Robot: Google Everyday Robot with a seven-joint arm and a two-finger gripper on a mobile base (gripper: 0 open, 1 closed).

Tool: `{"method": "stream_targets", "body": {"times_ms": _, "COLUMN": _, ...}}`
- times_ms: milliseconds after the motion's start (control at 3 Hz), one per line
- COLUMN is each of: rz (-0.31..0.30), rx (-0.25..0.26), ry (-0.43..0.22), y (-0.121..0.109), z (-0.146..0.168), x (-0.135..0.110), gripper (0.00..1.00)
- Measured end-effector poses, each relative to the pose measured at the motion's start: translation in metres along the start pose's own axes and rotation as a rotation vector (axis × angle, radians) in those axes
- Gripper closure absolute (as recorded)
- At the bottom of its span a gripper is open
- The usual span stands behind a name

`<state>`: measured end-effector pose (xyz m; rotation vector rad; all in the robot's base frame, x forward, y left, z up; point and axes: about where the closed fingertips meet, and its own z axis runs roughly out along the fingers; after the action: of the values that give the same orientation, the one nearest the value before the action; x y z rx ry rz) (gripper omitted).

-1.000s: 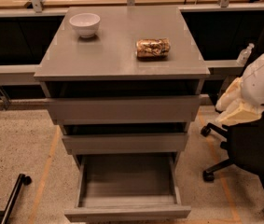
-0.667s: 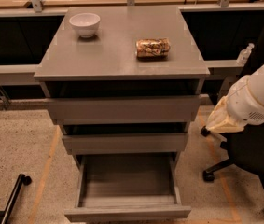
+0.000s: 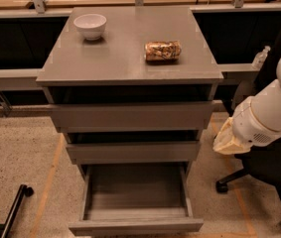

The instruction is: Close bottom drawer

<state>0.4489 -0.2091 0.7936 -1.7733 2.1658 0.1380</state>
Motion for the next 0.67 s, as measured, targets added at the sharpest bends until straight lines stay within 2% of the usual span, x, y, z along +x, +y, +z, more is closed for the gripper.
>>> {"method": "stream_targets", "body": {"times_ms": 333, "rz": 0.021, "rx": -0.071, "ry": 0.006, "y": 0.02, "z": 0.064, "x": 0.017, "gripper": 1.0}}
{"method": "stream_targets", "body": {"times_ms": 667, "rz": 0.081, "rx": -0.125, "ry": 0.0, "y": 0.041, "z": 0.131, "x": 0.036, "gripper": 1.0}}
